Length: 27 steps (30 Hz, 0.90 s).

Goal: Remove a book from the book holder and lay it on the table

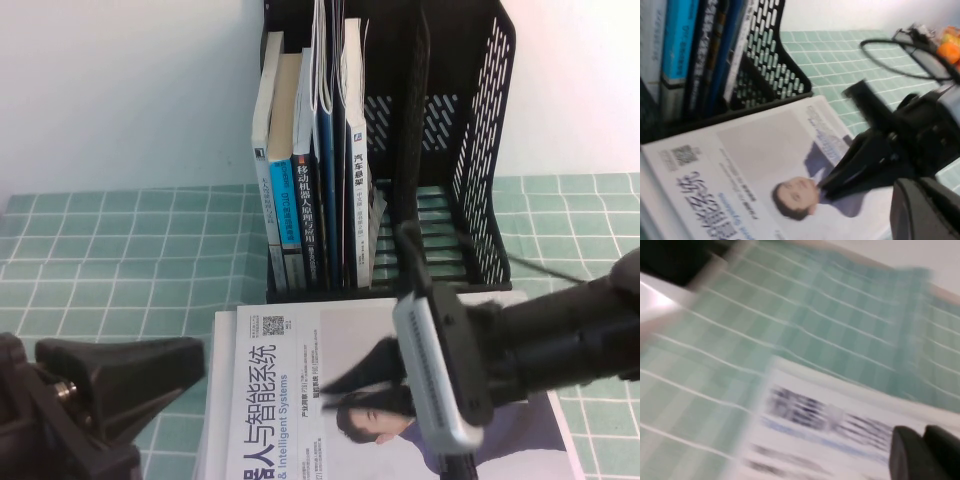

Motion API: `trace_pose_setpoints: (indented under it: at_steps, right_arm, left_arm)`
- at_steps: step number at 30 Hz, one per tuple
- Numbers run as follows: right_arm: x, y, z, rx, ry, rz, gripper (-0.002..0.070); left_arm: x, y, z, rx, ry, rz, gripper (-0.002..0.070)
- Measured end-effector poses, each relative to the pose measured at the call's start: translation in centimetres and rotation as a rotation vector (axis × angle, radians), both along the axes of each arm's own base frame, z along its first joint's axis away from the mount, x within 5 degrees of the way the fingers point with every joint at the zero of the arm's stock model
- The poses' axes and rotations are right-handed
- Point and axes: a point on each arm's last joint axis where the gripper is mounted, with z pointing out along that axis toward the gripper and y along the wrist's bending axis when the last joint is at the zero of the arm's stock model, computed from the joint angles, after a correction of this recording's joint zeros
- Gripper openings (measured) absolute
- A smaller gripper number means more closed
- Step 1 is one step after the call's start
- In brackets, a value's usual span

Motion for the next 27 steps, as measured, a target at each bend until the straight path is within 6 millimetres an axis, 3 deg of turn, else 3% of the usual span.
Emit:
trace_pose_setpoints:
  at_steps: [5,8,10,13,19,23,27]
  right_arm:
    - [1.5,-3.1,4.4,-0.07,-0.242,-0.417,0.0007]
    - [1.7,-6.4,7.3,-0.027,-0.328,-0.723,0.0002]
    - [1.2,-9.2,9.0,0.034,-0.337,-0.94,0.0]
    - [-0.9,-13.0,9.6,0.029,-0.376,-1.156,-0.0001]
    - [-7.8,-16.1,7.5,0.234,-0.271,-1.168,-0.0002]
    - [-11.2,-16.6,6.2,0.392,-0.205,-1.072,-0.0002]
    - [-13.8,-15.3,4.4,0.467,-0.136,-0.82,-0.0002]
  left_arm:
    - [0.5,1.2,-0.4,0.18,-0.104,0.059,-0.0003]
    - [0.8,2.4,-1.1,0.304,-0.076,0.153,-0.0003]
    - [0.9,3.6,-1.8,0.389,-0.002,0.263,-0.0003]
    - [0.3,5.1,-1.9,0.406,0.032,0.377,-0.0003]
    - [-2.7,6.6,-1.1,0.16,-0.193,0.365,-0.0003]
    - [-3.9,7.1,-1.9,0.055,-0.323,0.343,-0.0003]
    - [-3.9,6.9,-3.6,0.03,-0.321,0.335,-0.0003]
